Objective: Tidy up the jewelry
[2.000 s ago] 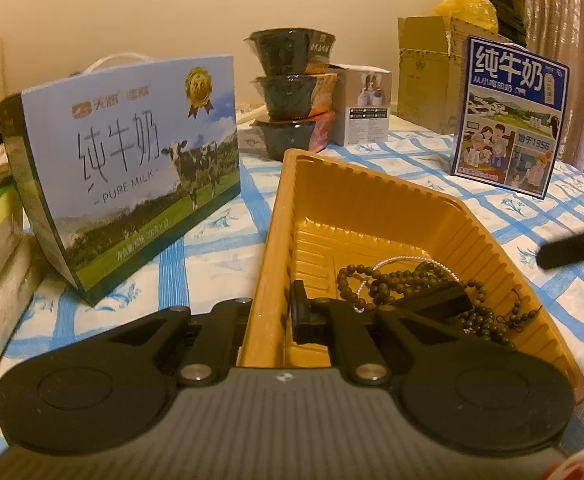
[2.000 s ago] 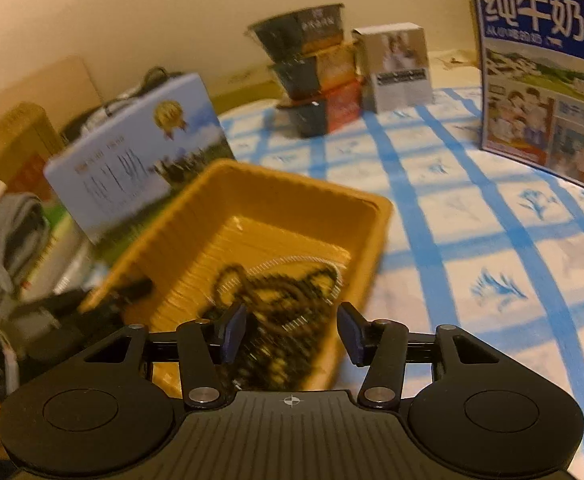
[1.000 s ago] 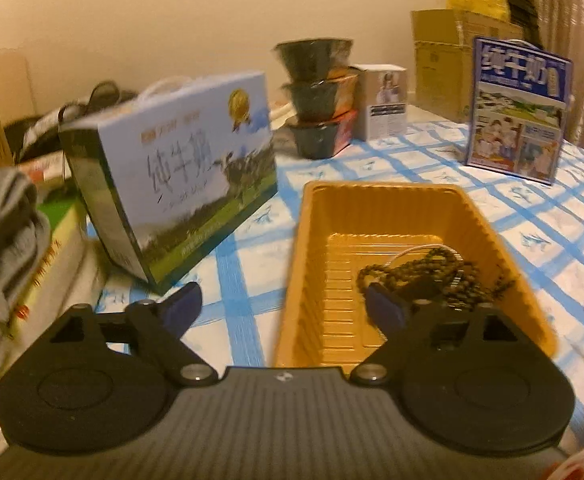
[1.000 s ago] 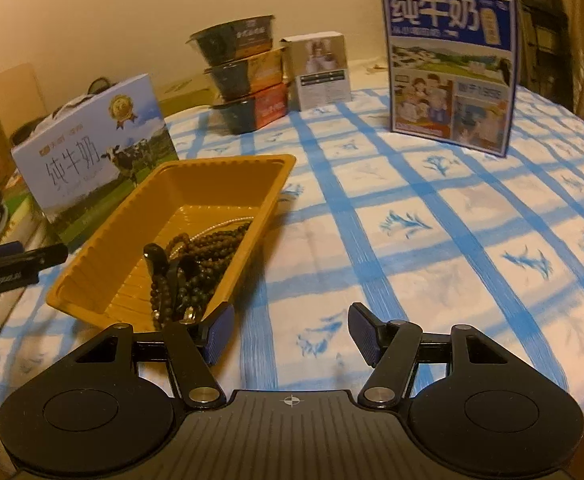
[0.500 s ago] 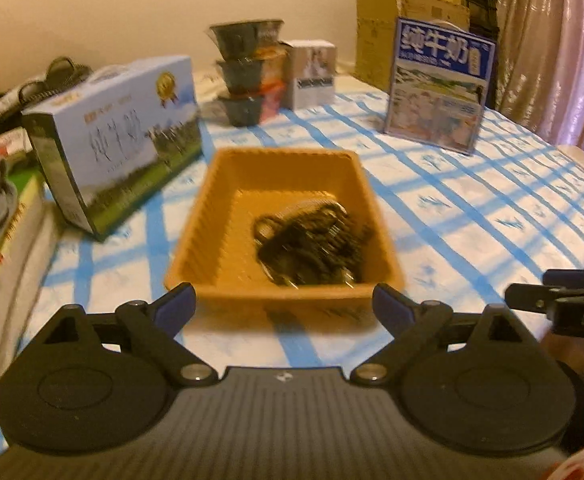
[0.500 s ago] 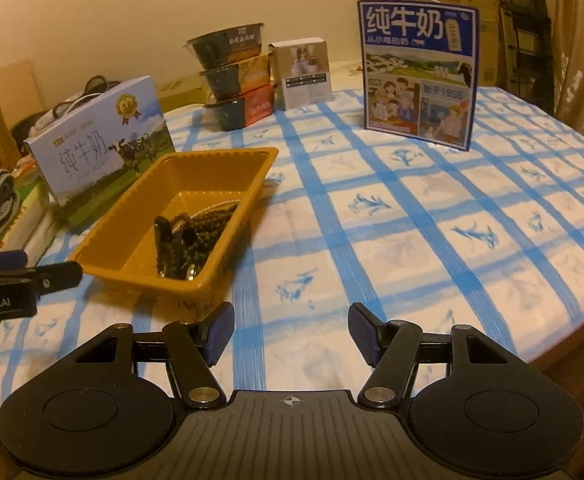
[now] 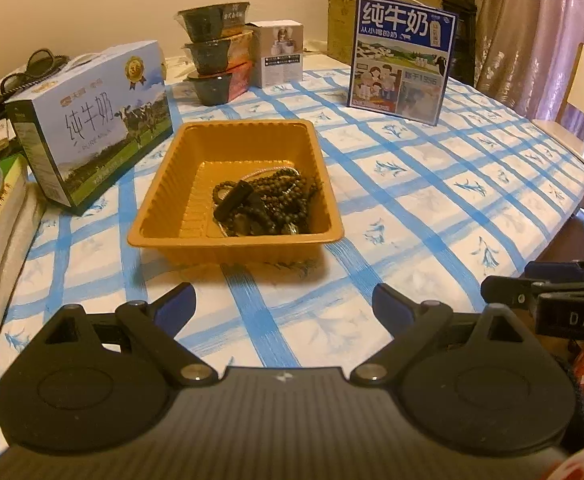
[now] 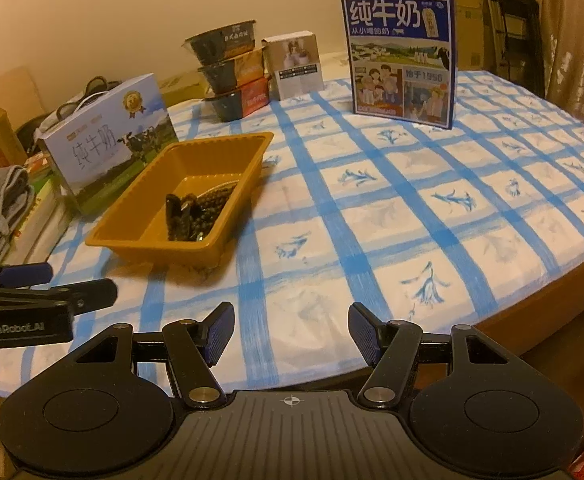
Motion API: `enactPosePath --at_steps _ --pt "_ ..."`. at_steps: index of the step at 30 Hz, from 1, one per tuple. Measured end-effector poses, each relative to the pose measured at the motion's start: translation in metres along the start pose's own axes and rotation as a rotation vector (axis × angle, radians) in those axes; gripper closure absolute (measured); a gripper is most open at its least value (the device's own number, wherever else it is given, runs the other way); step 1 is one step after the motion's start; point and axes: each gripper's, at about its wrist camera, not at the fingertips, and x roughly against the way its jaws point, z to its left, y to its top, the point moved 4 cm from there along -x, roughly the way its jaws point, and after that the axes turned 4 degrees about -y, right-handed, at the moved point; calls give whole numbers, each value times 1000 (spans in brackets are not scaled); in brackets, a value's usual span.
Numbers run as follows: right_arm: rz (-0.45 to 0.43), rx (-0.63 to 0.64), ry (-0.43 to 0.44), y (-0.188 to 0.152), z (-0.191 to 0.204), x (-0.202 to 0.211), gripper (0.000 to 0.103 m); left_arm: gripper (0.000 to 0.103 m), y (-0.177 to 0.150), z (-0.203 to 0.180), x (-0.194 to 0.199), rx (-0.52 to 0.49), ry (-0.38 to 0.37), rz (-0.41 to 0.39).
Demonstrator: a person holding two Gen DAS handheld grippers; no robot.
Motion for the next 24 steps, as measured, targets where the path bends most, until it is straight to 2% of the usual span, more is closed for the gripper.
enactPosePath --at_steps 8,24 --pt "8 -18 -5 -4 -1 0 40 9 -2 -9 -7 -17 -29 17" --pt "16 -41 2 -2 -3 -5 40 9 2 -13 -10 -24 -36 18"
